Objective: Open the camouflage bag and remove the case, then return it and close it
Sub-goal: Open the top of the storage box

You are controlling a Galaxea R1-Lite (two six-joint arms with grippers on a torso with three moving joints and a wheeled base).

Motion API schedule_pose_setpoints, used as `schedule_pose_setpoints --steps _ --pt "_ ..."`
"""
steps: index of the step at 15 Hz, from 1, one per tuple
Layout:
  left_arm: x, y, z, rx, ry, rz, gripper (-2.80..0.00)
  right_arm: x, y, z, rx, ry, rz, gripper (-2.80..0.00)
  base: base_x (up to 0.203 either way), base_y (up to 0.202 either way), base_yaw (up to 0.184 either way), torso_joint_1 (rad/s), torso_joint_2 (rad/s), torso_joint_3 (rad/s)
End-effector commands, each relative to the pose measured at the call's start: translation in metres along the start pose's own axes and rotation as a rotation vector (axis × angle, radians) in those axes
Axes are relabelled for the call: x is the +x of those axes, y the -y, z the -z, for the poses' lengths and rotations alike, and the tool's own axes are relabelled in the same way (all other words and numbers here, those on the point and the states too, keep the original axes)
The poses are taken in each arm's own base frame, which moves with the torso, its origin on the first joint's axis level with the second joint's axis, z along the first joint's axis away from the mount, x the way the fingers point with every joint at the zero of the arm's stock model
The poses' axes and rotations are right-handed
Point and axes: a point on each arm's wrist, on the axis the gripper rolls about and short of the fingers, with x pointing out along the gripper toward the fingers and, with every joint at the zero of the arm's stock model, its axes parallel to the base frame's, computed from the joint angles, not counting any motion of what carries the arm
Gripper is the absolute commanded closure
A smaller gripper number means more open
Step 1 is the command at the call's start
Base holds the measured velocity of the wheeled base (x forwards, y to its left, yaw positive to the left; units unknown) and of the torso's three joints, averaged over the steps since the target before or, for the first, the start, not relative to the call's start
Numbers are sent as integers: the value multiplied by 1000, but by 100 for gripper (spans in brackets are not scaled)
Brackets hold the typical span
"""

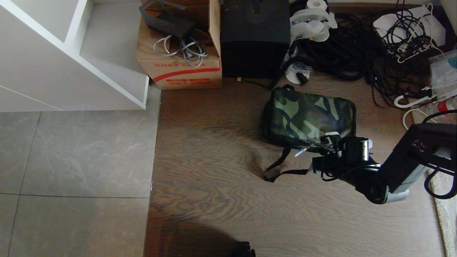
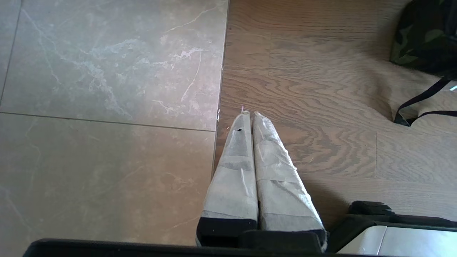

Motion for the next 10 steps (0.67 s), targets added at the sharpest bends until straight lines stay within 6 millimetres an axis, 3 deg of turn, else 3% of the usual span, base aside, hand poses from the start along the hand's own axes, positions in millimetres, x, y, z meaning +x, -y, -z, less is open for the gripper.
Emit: schedule_pose_setpoints --steps 1,9,10 --pt "1 0 3 0 -8 -2 0 -4 -8 3 19 -7 -37 0 0 0 0 0 0 0" --pt "1 0 3 0 -8 -2 0 13 -26 20 42 53 -72 0 0 0 0 0 0 0" --pt "1 0 3 0 -8 -1 0 14 -26 18 43 82 -72 -280 0 0 0 0 0 0"
